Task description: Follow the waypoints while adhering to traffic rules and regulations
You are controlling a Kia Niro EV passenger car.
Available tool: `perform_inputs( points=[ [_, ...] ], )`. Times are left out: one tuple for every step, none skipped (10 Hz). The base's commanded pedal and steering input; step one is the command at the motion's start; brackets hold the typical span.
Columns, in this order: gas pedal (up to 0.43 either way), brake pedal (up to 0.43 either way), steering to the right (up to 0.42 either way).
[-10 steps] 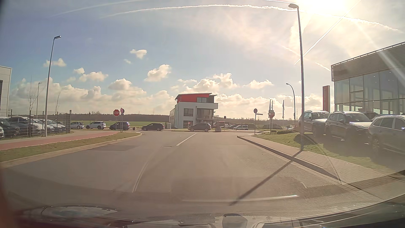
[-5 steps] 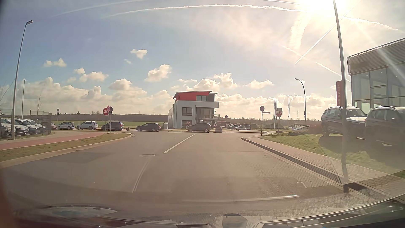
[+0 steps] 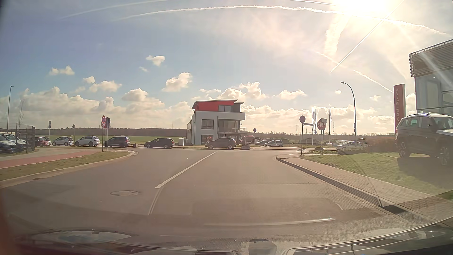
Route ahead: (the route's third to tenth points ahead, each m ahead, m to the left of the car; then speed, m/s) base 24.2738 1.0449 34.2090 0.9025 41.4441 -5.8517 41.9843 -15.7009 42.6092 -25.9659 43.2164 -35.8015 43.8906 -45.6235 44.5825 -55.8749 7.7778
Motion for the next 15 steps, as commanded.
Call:
perform_inputs(
  points=[
    [0.0,0.0,-0.002],
    [0.0,0.0,-0.002],
    [0.0,0.0,-0.001],
    [0.0,0.0,-0.001],
    [0.0,0.0,0.0],
    [0.0,0.0,0.0],
    [0.0,0.0,0.002],
    [0.0,0.0,0.005],
    [0.0,0.0,0.006],
    [0.0,0.0,0.009],
    [0.0,0.0,0.012],
    [0.0,0.0,0.015],
    [0.0,0.0,0.017],
    [0.0,0.0,0.021],
    [0.0,0.0,0.023]
  ],
)
